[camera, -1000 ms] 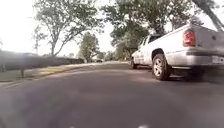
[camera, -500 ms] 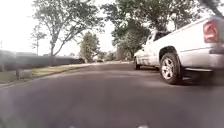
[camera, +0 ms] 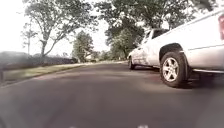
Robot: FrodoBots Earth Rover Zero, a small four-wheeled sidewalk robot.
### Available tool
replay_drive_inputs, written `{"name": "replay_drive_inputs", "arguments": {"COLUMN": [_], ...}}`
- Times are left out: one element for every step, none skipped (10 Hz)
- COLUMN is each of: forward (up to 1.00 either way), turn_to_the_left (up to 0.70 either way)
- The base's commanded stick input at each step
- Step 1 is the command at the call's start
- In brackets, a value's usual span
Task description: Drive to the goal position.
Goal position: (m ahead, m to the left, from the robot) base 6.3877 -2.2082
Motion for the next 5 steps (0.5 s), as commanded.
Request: {"name": "replay_drive_inputs", "arguments": {"forward": [1.00,1.00,1.00,1.00,1.00], "turn_to_the_left": [-0.01,-0.01,-0.01,-0.02,-0.04]}}
